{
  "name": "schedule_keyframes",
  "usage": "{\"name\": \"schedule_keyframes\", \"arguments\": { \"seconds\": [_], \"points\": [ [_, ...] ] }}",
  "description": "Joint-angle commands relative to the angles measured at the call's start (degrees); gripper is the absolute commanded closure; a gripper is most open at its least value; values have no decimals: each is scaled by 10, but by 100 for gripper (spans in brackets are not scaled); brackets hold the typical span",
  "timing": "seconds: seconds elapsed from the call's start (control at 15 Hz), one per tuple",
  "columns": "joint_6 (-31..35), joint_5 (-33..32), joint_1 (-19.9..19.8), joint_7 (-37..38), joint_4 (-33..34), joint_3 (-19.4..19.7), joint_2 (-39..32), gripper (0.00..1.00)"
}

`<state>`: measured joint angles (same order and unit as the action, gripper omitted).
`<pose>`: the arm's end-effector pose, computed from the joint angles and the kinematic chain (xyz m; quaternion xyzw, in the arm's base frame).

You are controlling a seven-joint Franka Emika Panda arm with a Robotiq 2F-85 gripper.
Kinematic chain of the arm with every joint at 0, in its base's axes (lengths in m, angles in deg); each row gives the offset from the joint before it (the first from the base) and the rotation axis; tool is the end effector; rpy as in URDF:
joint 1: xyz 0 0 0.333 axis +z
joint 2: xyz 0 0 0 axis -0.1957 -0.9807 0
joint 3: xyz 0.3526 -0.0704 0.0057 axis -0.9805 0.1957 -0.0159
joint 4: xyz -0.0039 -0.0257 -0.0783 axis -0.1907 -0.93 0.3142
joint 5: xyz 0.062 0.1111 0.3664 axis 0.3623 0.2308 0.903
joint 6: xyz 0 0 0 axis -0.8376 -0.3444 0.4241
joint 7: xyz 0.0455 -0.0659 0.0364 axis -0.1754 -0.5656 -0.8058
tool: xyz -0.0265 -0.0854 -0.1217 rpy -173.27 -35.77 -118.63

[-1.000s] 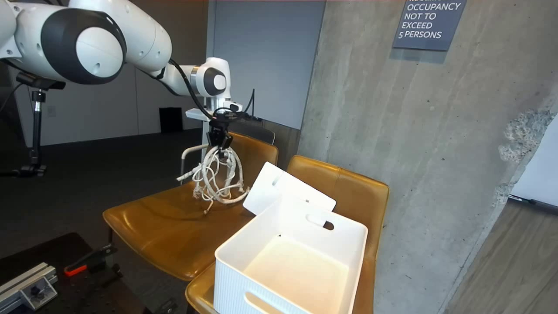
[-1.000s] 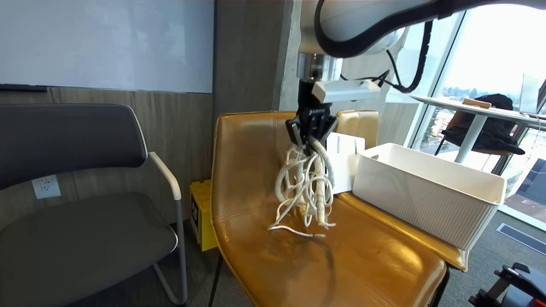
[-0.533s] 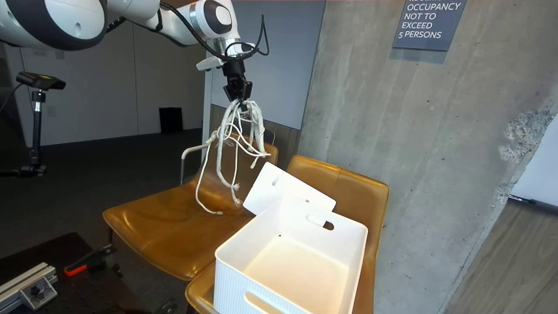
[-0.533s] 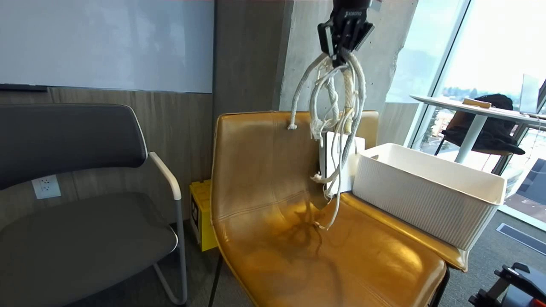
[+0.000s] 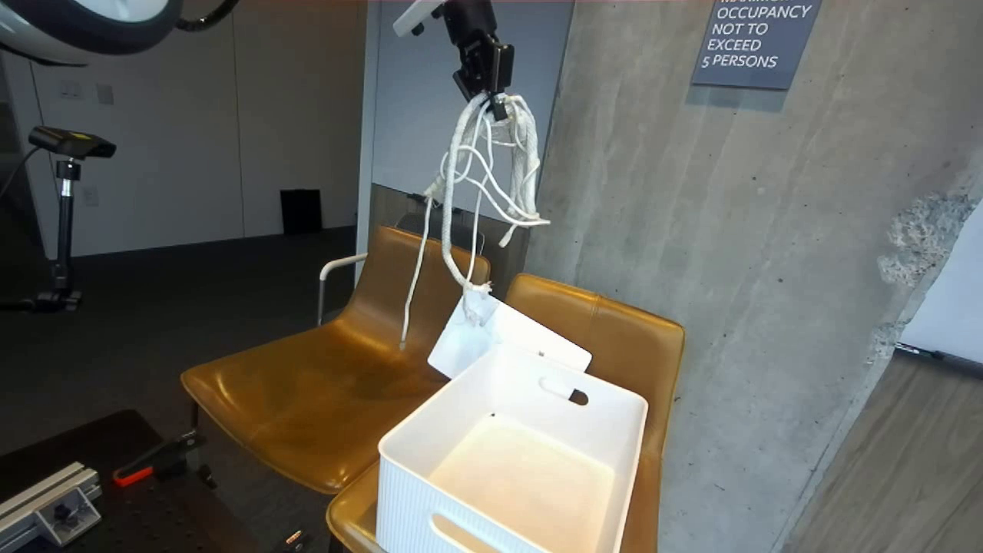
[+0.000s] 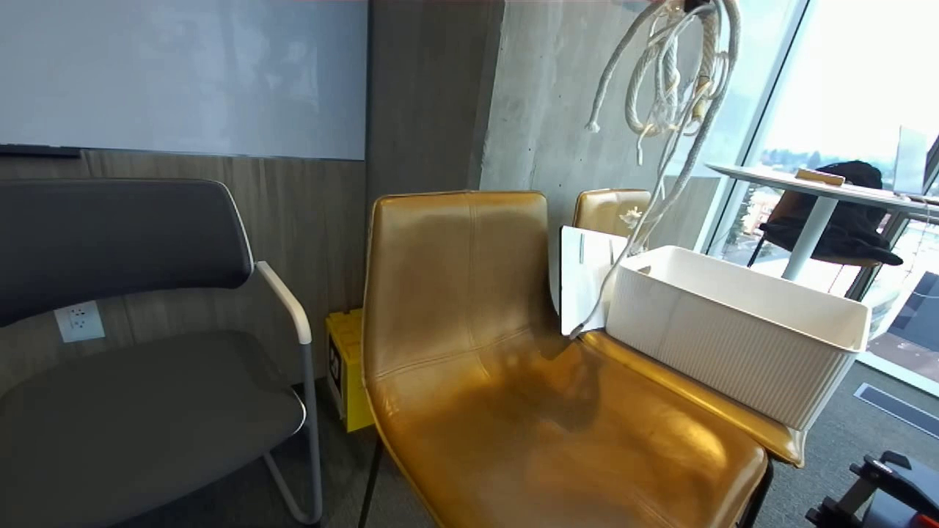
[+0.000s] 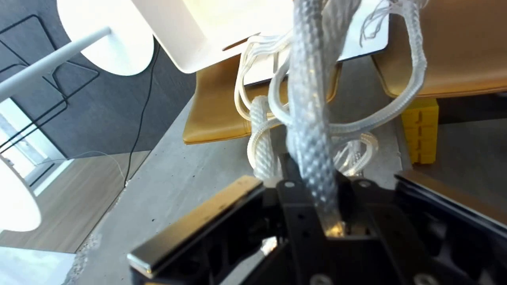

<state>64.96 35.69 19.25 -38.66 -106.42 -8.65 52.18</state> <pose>0.7388 -0.0085 0.6570 0.9597 -0.1542 0.1640 0.1685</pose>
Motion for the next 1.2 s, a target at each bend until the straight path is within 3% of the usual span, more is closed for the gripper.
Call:
{"name": "schedule_keyframes", "arguments": {
  "seconds": [0.0,0.33,0.4,0.6,0.73,0.8,1.13],
  "points": [
    [-32,6,-48,-38,59,12,-7,96],
    [-27,7,-115,-74,76,13,-14,96],
    [-44,9,-131,-85,116,11,-37,96],
    [-52,11,-162,-101,134,13,-51,96],
    [-55,8,-174,-108,149,15,-59,96],
    [-27,2,-171,-105,92,19,-27,96],
    [-21,3,-179,-114,94,23,-28,96]
  ]
}}
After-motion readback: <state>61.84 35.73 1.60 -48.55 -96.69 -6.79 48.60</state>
